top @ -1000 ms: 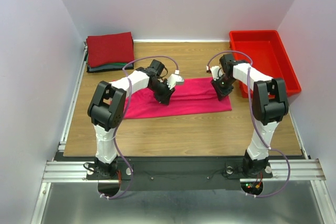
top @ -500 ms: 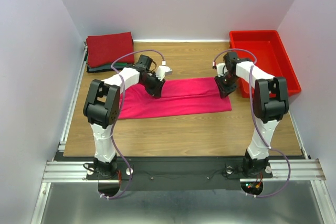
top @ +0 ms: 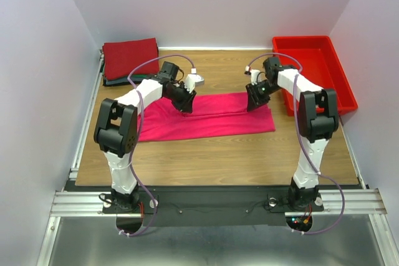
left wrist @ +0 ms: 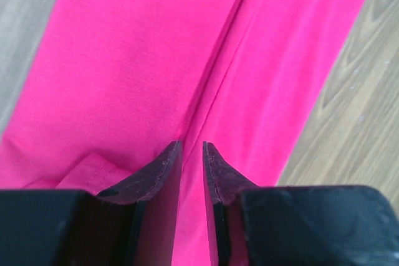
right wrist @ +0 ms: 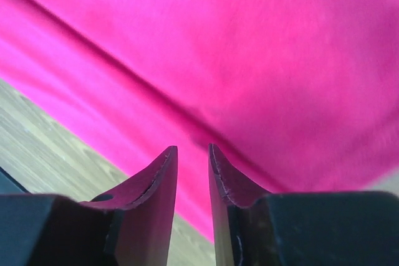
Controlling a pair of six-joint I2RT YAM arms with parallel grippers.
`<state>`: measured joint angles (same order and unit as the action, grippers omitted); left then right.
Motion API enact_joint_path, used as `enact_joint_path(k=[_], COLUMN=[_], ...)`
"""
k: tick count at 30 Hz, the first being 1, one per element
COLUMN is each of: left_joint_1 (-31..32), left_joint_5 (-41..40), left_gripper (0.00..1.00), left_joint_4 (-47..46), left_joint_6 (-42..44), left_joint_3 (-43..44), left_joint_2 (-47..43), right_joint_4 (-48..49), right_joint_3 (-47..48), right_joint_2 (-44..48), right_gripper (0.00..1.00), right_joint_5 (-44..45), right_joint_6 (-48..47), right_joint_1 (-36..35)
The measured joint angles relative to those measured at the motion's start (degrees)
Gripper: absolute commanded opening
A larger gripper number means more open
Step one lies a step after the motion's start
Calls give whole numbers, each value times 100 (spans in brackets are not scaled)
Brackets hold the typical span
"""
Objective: Fold and stack the t-shirts
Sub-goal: Fold the tshirt
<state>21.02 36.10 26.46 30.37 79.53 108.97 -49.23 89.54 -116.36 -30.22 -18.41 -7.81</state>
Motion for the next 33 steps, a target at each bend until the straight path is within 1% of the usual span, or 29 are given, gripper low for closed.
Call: enact_joint_path(k=[5,7,13,16,18,20,21,24,27,29,30,31,33], left_joint_1=[-2,-17,-214,-365,-404,-433,-444,-564,-846,-1147,-1357,-1482,-1794], left_joint_5=[-48,-256,-715,-734,-745,-767,-765,-737,-754,-811,-863,-914,-1003], left_gripper=[31,31,31,32,33,34,36,40,42,45,45,45,45], left_joint_4=[0,-13,-68,-92,-85,-9,20,90,92,111,120,118,243], left_joint_6=[-118,-203,-354,-396,-391,-385,-385,-424,-481,-463,-448,-426,-304], left_joint_3=[0,0,0,13,13,11,9,-92,-109,-20,111,214,577], left_joint_2=[-63,48,498,549,520,446,393,-87,-669,-866,-863,-815,-527], right_joint_4=[7,-26,-42,-39,-74,-153,-188,-308,-409,-411,-417,-415,-437], right_joint_3=[289,356,363,313,286,286,289,348,570,704,754,782,785], right_joint_2=[-688,-745,-752,-704,-658,-579,-529,-361,-221,-181,-175,-175,-177], right_gripper=[30,30,30,31,32,35,35,38,41,45,47,51,53], right_joint_5=[-85,-92,-66,-61,-24,44,94,195,267,304,315,326,345], right_joint_6=[28,42,-11,-48,-83,-122,-140,-177,-232,-258,-267,-282,-273], right_joint_1=[-13,2,0,0,-4,-17,-33,-33,-31,-31,-31,-31,-31])
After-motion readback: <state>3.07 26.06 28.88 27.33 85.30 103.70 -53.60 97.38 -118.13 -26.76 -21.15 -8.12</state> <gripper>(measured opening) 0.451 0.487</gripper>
